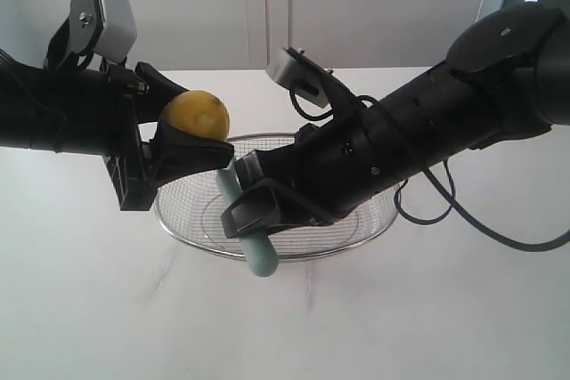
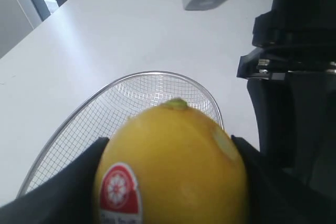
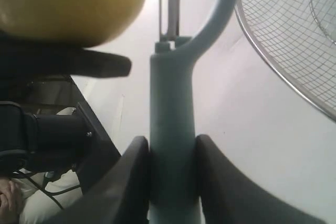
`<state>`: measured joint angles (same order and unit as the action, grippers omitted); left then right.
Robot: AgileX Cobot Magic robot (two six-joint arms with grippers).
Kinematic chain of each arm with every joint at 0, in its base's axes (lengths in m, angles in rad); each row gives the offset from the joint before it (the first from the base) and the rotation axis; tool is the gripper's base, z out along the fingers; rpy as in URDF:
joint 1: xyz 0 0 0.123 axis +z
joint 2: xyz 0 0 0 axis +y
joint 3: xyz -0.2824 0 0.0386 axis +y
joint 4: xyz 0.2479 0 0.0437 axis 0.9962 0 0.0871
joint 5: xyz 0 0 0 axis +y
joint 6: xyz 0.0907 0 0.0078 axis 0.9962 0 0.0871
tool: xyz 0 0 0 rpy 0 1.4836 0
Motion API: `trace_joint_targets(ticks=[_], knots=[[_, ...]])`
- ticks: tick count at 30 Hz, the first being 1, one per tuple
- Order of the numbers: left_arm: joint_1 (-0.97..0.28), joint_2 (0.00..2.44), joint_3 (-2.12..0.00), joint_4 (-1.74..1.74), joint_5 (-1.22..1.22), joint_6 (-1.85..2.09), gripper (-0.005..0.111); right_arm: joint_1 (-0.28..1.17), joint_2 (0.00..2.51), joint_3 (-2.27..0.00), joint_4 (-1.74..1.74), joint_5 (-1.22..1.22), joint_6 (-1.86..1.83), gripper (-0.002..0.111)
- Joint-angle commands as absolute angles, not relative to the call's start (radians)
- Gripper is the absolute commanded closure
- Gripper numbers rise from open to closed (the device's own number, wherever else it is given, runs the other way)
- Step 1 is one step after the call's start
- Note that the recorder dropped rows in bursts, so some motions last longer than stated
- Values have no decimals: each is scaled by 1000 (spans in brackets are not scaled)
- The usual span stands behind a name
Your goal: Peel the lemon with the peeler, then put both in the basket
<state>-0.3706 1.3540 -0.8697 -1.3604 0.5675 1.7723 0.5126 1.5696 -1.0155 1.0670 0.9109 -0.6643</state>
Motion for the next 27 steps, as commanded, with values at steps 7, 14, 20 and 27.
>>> trace_joint_targets(ticks=[7, 14, 20, 27], knots=[[-375, 1341, -868, -1382, 586, 1767, 107, 516, 1561, -1026, 1078, 895, -680, 108], [-375, 1341, -868, -1382, 584, 1767, 107, 516, 1561, -1026, 1078, 891, -680, 108], [-375, 1341, -868, -1382, 580, 1767, 107, 516, 1551, -1026, 1076, 882, -678, 108], [-375, 1341, -868, -1382, 578, 1767, 107, 488, 1547, -1026, 1078, 876, -673, 108]])
